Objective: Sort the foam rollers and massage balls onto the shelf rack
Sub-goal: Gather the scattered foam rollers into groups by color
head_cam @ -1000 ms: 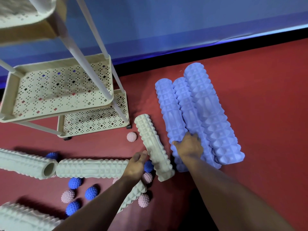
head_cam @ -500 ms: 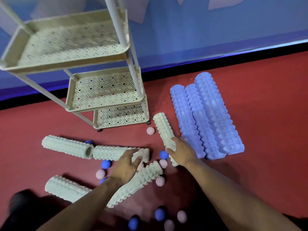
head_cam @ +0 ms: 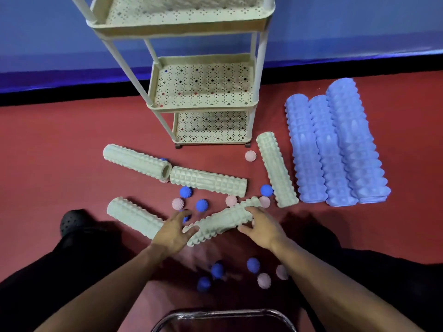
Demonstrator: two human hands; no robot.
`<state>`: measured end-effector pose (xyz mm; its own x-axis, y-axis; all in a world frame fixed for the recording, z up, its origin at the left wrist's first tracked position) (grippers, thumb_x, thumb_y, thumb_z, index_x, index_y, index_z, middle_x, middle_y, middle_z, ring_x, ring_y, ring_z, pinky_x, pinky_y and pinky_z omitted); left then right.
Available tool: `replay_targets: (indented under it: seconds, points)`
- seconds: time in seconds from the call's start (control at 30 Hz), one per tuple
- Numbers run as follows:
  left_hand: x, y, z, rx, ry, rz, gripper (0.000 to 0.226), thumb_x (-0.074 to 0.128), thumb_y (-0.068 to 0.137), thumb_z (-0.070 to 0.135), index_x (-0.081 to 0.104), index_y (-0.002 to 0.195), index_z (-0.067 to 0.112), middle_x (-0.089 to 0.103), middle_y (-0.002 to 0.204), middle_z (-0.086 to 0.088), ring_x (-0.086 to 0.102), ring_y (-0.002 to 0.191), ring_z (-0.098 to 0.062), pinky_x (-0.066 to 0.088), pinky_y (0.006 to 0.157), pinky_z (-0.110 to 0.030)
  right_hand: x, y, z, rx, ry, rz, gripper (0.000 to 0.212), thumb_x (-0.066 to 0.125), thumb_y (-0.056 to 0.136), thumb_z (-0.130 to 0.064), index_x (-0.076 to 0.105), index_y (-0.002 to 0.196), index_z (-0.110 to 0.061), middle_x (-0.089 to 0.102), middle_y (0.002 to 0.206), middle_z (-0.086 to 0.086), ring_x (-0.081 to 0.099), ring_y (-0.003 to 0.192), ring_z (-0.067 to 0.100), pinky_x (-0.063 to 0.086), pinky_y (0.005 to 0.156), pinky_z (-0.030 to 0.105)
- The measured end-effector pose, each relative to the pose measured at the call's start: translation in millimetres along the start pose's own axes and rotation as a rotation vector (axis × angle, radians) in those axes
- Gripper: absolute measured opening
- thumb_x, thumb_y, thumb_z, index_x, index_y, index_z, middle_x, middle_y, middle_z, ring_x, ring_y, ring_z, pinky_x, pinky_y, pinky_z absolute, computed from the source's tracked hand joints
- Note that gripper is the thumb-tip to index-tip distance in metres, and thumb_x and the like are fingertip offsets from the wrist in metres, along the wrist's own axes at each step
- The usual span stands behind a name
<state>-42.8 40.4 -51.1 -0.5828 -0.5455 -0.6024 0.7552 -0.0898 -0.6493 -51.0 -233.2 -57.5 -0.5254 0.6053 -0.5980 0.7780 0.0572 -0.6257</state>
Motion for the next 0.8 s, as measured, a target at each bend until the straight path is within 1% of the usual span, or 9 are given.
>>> replay_targets:
  seconds: [0.1, 0.2, 0.3, 0.37, 0.47, 0.53, 0.57, 0.7, 0.8]
  points:
    - [16, 18, -14, -0.005, 0.007, -0.023, 0.066, 0.071, 0.089, 0.044, 0.048, 0.144, 0.018, 0.053, 0.142, -0.003, 0.054, 0.126, -0.020, 0.041, 0.109, -0.036, 18, 14, -4, 0.001, -0.024, -0.035, 0.073, 0.071, 0.086, -0.050, 0.044, 0.149, -0.024, 0.049, 0.147, 0.000, 0.051, 0.133, 0.019, 0.043, 0.108, 0.036]
    - [37, 38, -25, -0.049, 0.013, -0.050, 0.075, 0.074, 0.085, 0.049, 0.046, 0.146, 0.015, 0.052, 0.143, -0.003, 0.049, 0.133, -0.022, 0.039, 0.109, -0.036, 22, 34, -9, -0.009, 0.009, -0.041, 0.073, 0.071, 0.086, -0.048, 0.044, 0.150, -0.023, 0.048, 0.147, 0.000, 0.047, 0.136, 0.018, 0.039, 0.111, 0.033]
    - [60, 58, -24, -0.040, 0.080, -0.075, 0.079, 0.079, 0.079, 0.051, 0.050, 0.141, 0.010, 0.057, 0.134, -0.011, 0.053, 0.127, -0.031, 0.042, 0.104, -0.039, 25, 54, -12, -0.022, 0.042, -0.055, 0.073, 0.073, 0.085, -0.045, 0.045, 0.149, -0.024, 0.049, 0.146, -0.002, 0.043, 0.137, 0.015, 0.036, 0.111, 0.030]
    - [72, 68, -21, -0.003, 0.124, -0.082, 0.084, 0.080, 0.076, 0.056, 0.049, 0.141, 0.013, 0.058, 0.129, -0.011, 0.056, 0.121, -0.035, 0.045, 0.099, -0.042, 26, 63, -11, -0.023, 0.063, -0.048, 0.073, 0.076, 0.083, -0.043, 0.047, 0.148, -0.023, 0.050, 0.142, -0.003, 0.041, 0.135, 0.014, 0.033, 0.111, 0.028]
    - [87, 79, -27, -0.019, 0.264, -0.108, 0.090, 0.076, 0.074, 0.063, 0.040, 0.148, 0.026, 0.048, 0.146, 0.000, 0.051, 0.129, -0.032, 0.043, 0.105, -0.046, 27, 66, -3, -0.009, 0.110, -0.035, 0.072, 0.079, 0.082, -0.040, 0.050, 0.145, -0.021, 0.052, 0.140, -0.003, 0.045, 0.132, 0.015, 0.037, 0.111, 0.033]
    - [93, 85, -32, -0.048, 0.320, -0.121, 0.092, 0.077, 0.071, 0.063, 0.038, 0.147, 0.028, 0.042, 0.151, 0.003, 0.047, 0.133, -0.031, 0.040, 0.107, -0.046, 28, 64, 0, -0.020, 0.115, -0.049, 0.071, 0.077, 0.085, -0.040, 0.050, 0.146, -0.019, 0.052, 0.143, -0.002, 0.047, 0.133, 0.016, 0.041, 0.109, 0.037]
    - [95, 88, -33, -0.057, 0.338, -0.128, 0.091, 0.077, 0.070, 0.063, 0.039, 0.145, 0.027, 0.042, 0.151, 0.002, 0.047, 0.134, -0.031, 0.039, 0.107, -0.046, 28, 63, 2, -0.023, 0.112, -0.053, 0.071, 0.077, 0.085, -0.041, 0.049, 0.147, -0.020, 0.051, 0.145, -0.002, 0.048, 0.132, 0.016, 0.043, 0.107, 0.036]
    - [91, 88, -27, -0.036, 0.460, -0.145, 0.084, 0.069, 0.061, 0.065, 0.049, 0.131, 0.023, 0.055, 0.134, -0.002, 0.056, 0.122, -0.027, 0.046, 0.098, -0.041, 21, 56, 0, -0.039, 0.103, -0.043, 0.069, 0.077, 0.085, -0.042, 0.050, 0.145, -0.020, 0.052, 0.144, -0.002, 0.050, 0.130, 0.015, 0.043, 0.105, 0.032]
    - [73, 79, -15, -0.011, 0.388, -0.137, 0.087, 0.066, 0.055, 0.068, 0.054, 0.128, 0.022, 0.062, 0.124, -0.001, 0.061, 0.113, -0.024, 0.052, 0.094, -0.037, 12, 50, -16, -0.074, 0.109, -0.080, 0.057, 0.080, 0.080, -0.044, 0.061, 0.128, -0.020, 0.061, 0.126, -0.002, 0.055, 0.120, 0.018, 0.047, 0.100, 0.039]
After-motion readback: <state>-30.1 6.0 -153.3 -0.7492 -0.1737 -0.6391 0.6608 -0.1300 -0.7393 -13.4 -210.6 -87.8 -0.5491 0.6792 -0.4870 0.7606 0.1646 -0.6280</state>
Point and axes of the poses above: each hand's wrist, its own y-axis towards the middle knuckle, its own x-axis out of the palm, z = x × y, the point moved 10 cm from there along y, towards the middle knuckle
